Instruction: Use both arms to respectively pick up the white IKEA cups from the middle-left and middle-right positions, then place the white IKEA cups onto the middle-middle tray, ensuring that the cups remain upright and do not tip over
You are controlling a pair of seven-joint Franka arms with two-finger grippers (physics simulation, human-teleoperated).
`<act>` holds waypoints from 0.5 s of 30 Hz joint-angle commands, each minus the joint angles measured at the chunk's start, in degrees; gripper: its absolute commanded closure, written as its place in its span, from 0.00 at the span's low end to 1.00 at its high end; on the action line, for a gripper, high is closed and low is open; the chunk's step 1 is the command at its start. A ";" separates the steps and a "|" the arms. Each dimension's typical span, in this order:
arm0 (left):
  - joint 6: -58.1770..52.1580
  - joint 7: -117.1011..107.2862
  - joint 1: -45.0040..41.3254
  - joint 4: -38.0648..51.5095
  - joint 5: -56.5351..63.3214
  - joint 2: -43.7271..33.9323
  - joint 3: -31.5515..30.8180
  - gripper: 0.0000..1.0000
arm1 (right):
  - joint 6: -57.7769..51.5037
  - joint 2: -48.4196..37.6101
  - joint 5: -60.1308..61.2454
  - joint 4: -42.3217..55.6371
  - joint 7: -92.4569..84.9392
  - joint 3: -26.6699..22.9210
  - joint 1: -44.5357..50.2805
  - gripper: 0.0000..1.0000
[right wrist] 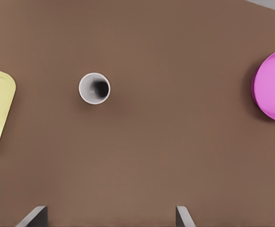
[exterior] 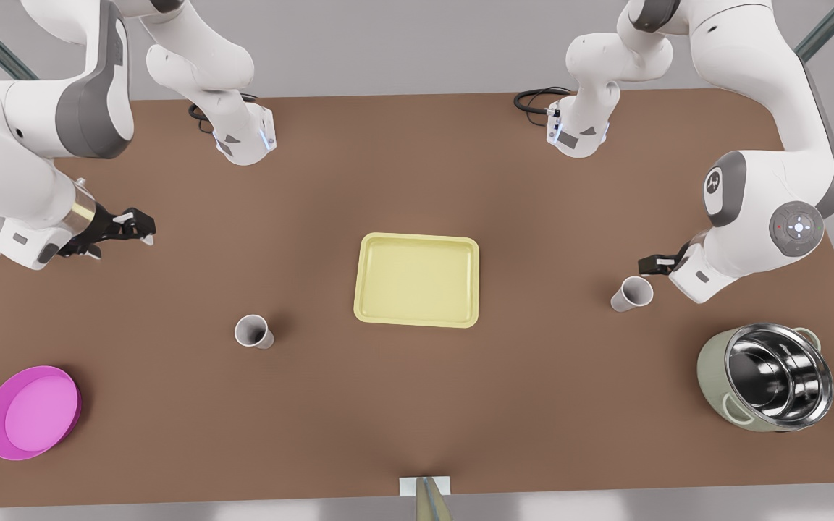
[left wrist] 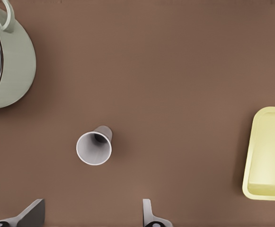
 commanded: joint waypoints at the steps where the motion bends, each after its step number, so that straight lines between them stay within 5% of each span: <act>1: 0.13 -0.08 0.00 0.03 -0.07 -0.14 0.00 0.00 | -0.42 -0.36 0.08 -0.65 -0.02 0.01 -0.04 0.00; 8: 9.00 0.45 4.13 0.03 0.37 9.53 2.46 0.00 | 4.32 10.36 -0.71 0.93 -0.02 0.63 1.10 0.00; 15: 24.38 0.45 5.71 -12.36 1.78 11.11 2.46 0.00 | 18.12 21.09 0.08 1.11 4.46 0.63 3.04 0.00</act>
